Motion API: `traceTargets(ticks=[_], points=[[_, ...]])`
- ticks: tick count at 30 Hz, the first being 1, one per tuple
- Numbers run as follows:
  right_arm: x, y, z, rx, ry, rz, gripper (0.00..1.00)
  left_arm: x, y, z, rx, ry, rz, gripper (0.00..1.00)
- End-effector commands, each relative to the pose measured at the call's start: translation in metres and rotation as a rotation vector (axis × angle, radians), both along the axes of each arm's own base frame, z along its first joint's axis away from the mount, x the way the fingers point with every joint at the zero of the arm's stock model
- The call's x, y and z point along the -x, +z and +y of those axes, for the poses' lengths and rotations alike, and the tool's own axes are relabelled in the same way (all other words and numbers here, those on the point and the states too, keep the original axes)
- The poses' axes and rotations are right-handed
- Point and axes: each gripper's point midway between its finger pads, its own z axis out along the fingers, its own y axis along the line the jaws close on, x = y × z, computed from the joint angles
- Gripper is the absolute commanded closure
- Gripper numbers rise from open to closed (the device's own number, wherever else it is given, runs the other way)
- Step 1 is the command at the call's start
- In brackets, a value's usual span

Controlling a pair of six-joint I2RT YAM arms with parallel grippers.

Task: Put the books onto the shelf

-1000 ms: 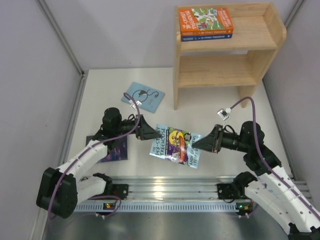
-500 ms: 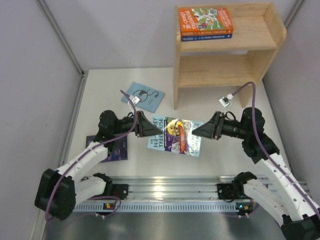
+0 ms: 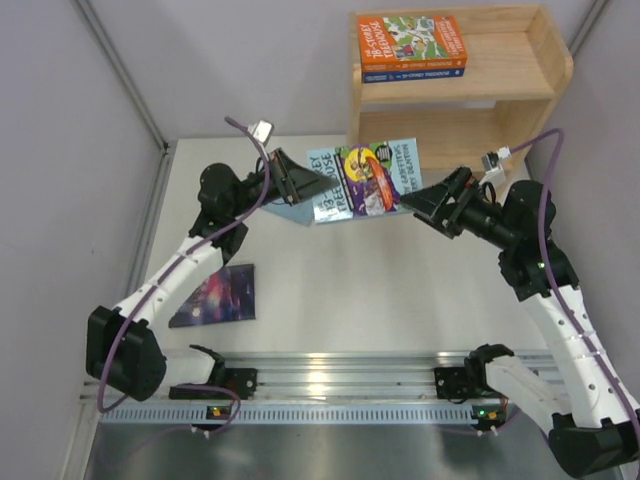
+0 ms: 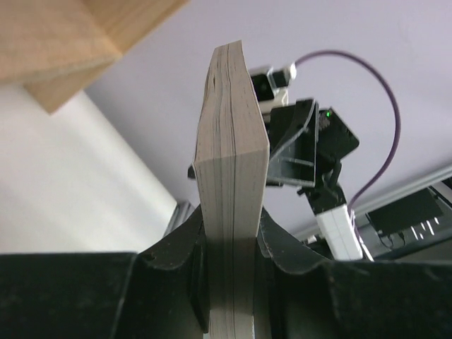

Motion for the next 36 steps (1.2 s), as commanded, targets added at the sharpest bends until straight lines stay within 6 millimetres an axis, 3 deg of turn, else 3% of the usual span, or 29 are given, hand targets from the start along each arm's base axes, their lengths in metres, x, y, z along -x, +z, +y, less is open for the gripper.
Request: traceTargets(ticks=[1,5,8,16,17,22,29,30,31,32,36], points=[[-0.014,0.041,-0.009,-0.071,-0.095,-0.039,0.00,-0.025,0.061,-0.001,0.095,0.093,-0.105,1.00],[-0.024,0.075,-0.013,-0.168,-0.150,-0.098,0.02,-0.039,0.078,-0.005,0.135,0.107,-0.117,1.00],[-0.031,0.086,-0.011,-0.212,-0.156,-0.107,0.10,-0.046,0.082,-0.008,0.152,0.108,-0.125,1.00],[-0.052,0.093,-0.005,-0.259,-0.146,-0.125,0.37,-0.050,0.078,-0.015,0.202,0.066,-0.086,1.00],[-0.052,0.095,-0.005,-0.262,-0.146,-0.135,0.45,-0.049,0.079,-0.015,0.208,0.064,-0.088,1.00],[-0.054,0.104,-0.013,-0.239,-0.197,-0.188,0.64,-0.045,0.078,-0.017,0.217,0.049,-0.078,1.00],[-0.054,0.110,-0.016,-0.247,-0.216,-0.207,0.73,-0.032,0.084,-0.019,0.261,-0.013,-0.060,1.00],[-0.052,0.112,-0.017,-0.251,-0.220,-0.211,0.78,-0.031,0.083,-0.018,0.267,-0.016,-0.048,1.00],[-0.053,0.114,-0.019,-0.261,-0.233,-0.208,0.94,-0.029,0.086,-0.017,0.278,-0.015,-0.051,1.00],[-0.052,0.116,-0.020,-0.270,-0.238,-0.212,1.00,-0.027,0.090,-0.015,0.285,-0.013,-0.057,1.00],[-0.041,0.160,-0.026,-0.322,-0.248,-0.313,1.00,-0.030,0.099,-0.016,0.243,0.019,-0.062,0.81]])
